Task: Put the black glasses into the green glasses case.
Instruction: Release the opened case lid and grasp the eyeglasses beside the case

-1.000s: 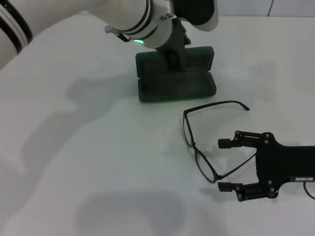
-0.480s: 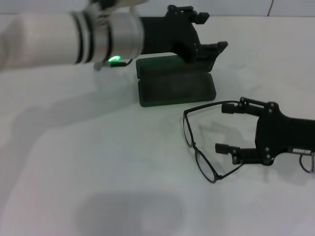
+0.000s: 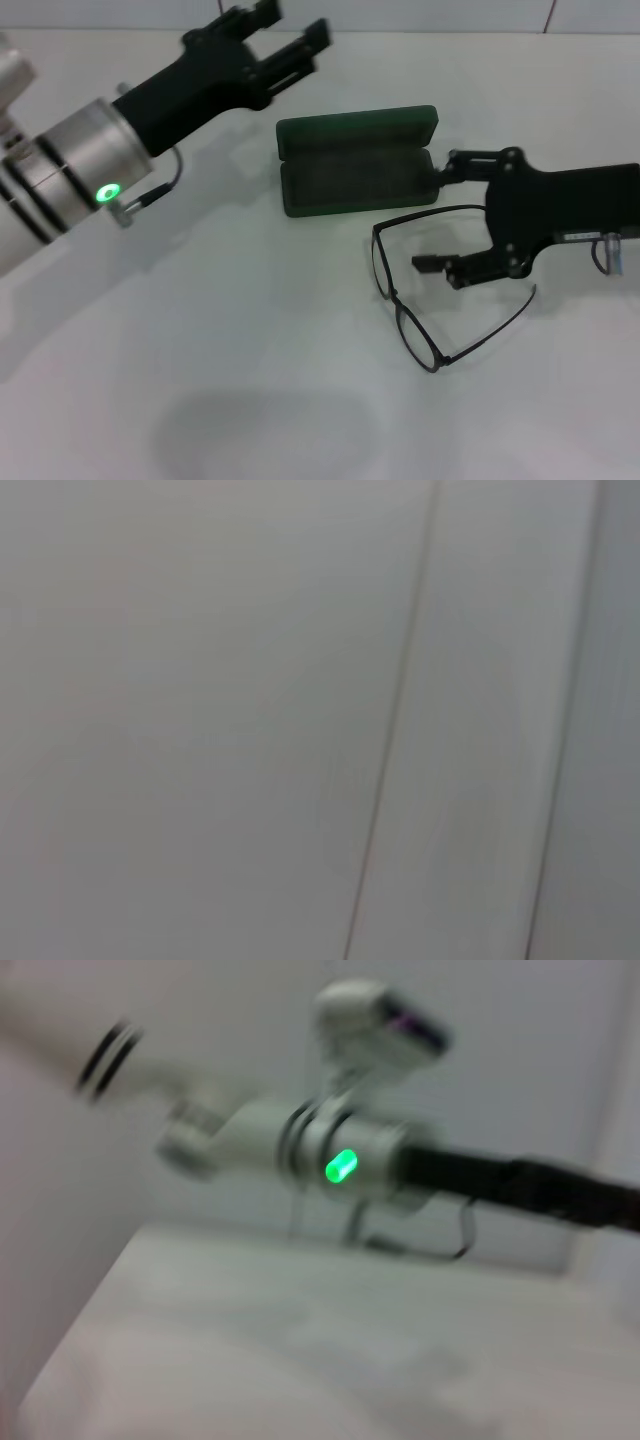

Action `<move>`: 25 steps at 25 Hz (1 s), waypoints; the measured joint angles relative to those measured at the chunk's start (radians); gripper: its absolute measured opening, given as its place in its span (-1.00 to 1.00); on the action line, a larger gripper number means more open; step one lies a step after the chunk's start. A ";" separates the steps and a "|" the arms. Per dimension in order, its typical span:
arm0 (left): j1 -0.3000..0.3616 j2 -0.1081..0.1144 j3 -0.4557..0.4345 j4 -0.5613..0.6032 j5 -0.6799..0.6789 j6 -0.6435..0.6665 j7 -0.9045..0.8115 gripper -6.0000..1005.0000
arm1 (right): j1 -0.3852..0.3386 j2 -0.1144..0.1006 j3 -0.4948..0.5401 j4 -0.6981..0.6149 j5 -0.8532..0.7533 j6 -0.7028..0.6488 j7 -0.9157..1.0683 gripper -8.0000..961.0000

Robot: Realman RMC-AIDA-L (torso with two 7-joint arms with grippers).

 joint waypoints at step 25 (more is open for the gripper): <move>-0.073 -0.003 -0.136 -0.323 0.010 0.169 0.101 0.47 | 0.374 0.006 -0.398 -0.239 -0.541 0.021 0.044 0.72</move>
